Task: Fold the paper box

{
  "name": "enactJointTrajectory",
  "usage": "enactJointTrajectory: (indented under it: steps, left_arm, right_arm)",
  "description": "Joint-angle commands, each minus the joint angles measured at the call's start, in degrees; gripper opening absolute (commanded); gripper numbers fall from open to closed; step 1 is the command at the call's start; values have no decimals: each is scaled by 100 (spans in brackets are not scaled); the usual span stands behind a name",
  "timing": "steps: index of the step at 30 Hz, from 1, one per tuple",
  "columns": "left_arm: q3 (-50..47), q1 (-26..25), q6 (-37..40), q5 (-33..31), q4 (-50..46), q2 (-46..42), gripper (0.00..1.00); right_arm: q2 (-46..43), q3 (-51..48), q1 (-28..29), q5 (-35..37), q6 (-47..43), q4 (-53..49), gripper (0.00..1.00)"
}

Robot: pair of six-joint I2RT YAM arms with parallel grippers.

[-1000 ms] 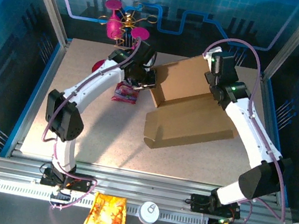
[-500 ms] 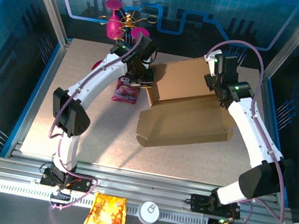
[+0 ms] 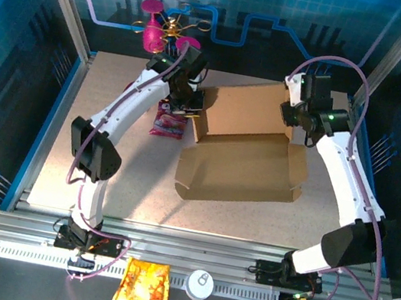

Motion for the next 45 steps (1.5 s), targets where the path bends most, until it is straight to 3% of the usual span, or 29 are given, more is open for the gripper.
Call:
enactJointTrajectory:
  steps: [1, 6, 9, 10, 14, 19, 22, 29, 35, 45]
  left_arm:
    - [203, 104, -17, -98, -199, 100, 0]
    - [203, 105, 35, -71, -189, 140, 0]
    - [176, 105, 86, -131, -208, 197, 0]
    - [159, 104, 109, -185, -216, 207, 0]
    - [22, 95, 218, -623, -234, 233, 0]
    - [-428, 43, 223, -1267, 46, 68, 0]
    - [-944, 36, 160, -1065, 574, -125, 0]
    - [-2166, 56, -17, 64, 1899, -407, 0]
    - [-2423, 52, -84, 257, 2228, -444, 11]
    - [-2470, 43, -367, 735, 2224, -823, 50]
  right_arm:
    - [-206, -81, -66, -6, 183, -233, 37]
    - [-80, -170, 62, 167, 658, -198, 26]
    - [105, -73, 411, 1007, 828, -227, 2]
    - [176, -10, 485, 1238, 905, -309, 0]
    - [347, 171, 595, 1840, 1236, -700, 0]
    - [292, 95, 619, 1801, 1484, -949, 0]
    - [209, -123, 686, 1632, 1497, -867, 0]
    - [90, -645, 677, 1461, 1332, -700, 0]
    - [48, -721, 666, 1301, 1289, -650, 0]
    - [82, -830, 490, 1176, 1229, -578, 0]
